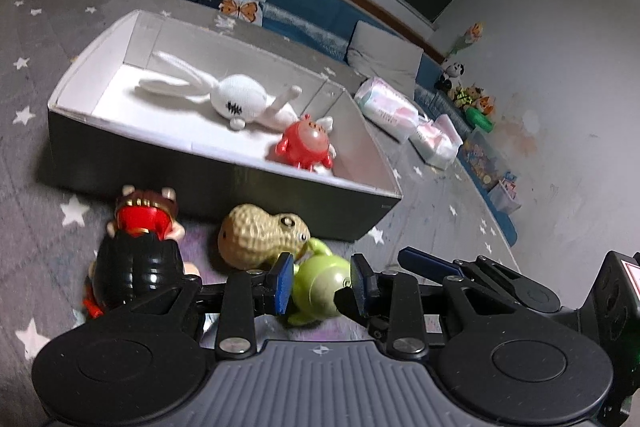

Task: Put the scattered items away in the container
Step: 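Move the left gripper out of the box down to the green alien toy, then close the left gripper on the green alien toy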

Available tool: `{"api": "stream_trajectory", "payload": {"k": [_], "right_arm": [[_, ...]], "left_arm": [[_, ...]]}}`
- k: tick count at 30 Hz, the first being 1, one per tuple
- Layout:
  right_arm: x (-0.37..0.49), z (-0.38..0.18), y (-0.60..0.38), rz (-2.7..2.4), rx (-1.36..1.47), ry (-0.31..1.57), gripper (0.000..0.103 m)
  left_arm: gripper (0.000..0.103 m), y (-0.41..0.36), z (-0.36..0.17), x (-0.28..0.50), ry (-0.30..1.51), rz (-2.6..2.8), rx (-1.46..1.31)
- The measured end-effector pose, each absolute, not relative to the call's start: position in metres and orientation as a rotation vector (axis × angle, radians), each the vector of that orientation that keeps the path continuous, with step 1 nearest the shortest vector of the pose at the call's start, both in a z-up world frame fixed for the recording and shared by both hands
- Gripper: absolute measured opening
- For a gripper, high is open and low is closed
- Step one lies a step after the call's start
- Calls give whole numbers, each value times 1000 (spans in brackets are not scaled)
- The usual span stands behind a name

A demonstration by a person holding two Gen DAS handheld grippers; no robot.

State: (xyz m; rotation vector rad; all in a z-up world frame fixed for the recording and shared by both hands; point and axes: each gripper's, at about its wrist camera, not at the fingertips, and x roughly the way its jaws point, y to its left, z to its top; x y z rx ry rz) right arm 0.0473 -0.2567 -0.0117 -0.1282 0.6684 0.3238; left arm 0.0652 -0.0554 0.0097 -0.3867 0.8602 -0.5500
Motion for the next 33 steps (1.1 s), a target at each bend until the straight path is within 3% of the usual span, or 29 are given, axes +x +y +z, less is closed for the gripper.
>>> {"api": "stream_trajectory", "payload": {"k": [18,33], "right_arm": [[54,-29,-247,373,-107,704,74],[67,-37,-242,396,-107,731,60]], "left_arm": [[34,-62,3,69,906,-556,-388],[34,-67,-2,76,931,-564,-381]]}}
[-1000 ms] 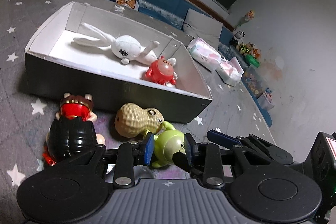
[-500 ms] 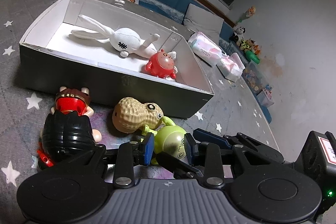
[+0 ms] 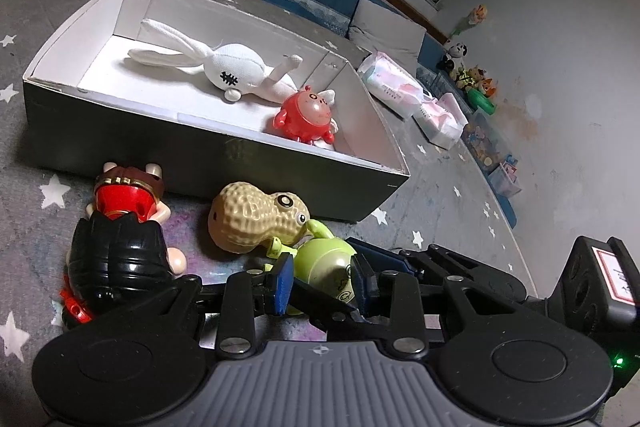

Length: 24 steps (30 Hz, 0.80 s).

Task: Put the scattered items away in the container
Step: 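Close the left gripper on the green alien toy, then lift the green toy with the left gripper over the box wall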

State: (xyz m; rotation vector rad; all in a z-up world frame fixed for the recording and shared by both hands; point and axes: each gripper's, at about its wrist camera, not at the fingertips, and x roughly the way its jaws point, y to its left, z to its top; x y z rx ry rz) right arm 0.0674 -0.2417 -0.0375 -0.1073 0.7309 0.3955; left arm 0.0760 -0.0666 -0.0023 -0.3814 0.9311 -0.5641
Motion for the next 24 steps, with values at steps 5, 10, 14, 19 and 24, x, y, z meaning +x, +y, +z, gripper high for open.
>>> {"api": "stream_trajectory", "payload": {"k": [5,10,14,19,24], "right_arm": [[68,-38,-241,402,-112,738,52],[67,-37,-240,404,-116,741,50],[66,-37,-240,400,-115,741,50],[60,-36,-240,392,-117,741,49],[51,-27,-243,388,-119,721,49]], "left_arm": [[33,-67,-4,78,941,-566,-378],[32,-68,-5,79,943,-568,-379],[32,-70,-5,78,934,-573,-368],[32,-70,-4,74,939,-587,-370],[32,-70,4,67,918,-605,-378]]}}
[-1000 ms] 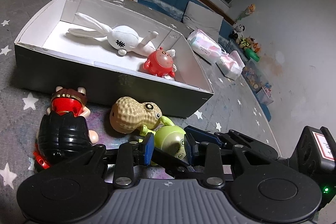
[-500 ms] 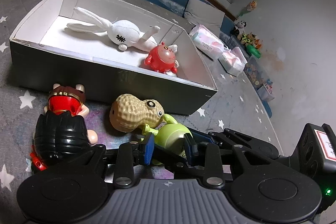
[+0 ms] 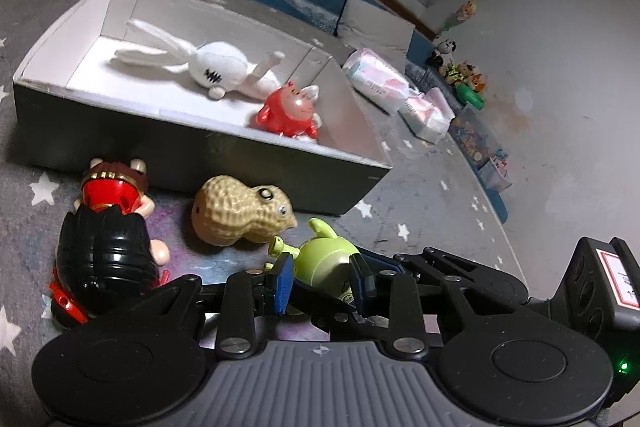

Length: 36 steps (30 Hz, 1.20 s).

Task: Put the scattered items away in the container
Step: 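Lift the green toy with the left gripper over the box wall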

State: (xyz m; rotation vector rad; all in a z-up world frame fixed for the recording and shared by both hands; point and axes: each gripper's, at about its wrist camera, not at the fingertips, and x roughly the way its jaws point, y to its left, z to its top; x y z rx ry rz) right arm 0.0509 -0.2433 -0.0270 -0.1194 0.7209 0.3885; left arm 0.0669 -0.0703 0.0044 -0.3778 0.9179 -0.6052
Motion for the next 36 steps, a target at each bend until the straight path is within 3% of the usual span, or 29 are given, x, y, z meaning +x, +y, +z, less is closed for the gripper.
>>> {"api": "stream_trajectory", "payload": {"k": [19,36], "right_arm": [[102,33,-230,410,-159,586,49],[226,0,-200,479,-218,778,49]], "left_arm": [[33,-59,62,107,744,-602,-384],[32,-33,16,216,884,-510,-522]]}}
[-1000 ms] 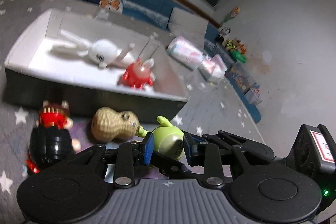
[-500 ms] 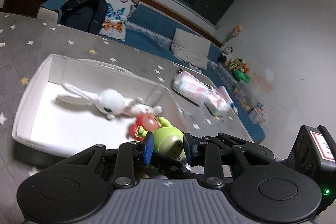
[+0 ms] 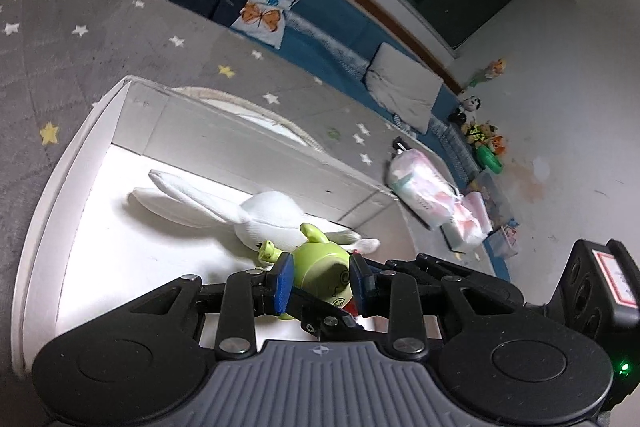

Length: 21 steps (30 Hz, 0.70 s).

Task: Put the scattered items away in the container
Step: 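Lift the green toy with the left gripper over the box wall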

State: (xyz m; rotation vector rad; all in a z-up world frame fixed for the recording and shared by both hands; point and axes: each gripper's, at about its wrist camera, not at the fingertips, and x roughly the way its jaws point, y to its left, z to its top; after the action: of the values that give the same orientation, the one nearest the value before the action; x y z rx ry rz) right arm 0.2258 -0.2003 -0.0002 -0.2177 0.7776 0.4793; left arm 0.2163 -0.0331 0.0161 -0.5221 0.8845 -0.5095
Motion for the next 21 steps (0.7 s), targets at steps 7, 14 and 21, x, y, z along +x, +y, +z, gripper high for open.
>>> {"api": "stream_trajectory", "payload": {"k": [7,14,21], "right_arm": [[241,-14,-187,490,-312,829,49],[248,-20,-178,479,-359,877,50],[250,-23,-174,467,-382,908,50]], "left_arm": [[32,-32,2,230,927,-493,-541],[32,-33,-7,236,951,-484,-549],[33,-34,-9,236,956,-484,-557]]}}
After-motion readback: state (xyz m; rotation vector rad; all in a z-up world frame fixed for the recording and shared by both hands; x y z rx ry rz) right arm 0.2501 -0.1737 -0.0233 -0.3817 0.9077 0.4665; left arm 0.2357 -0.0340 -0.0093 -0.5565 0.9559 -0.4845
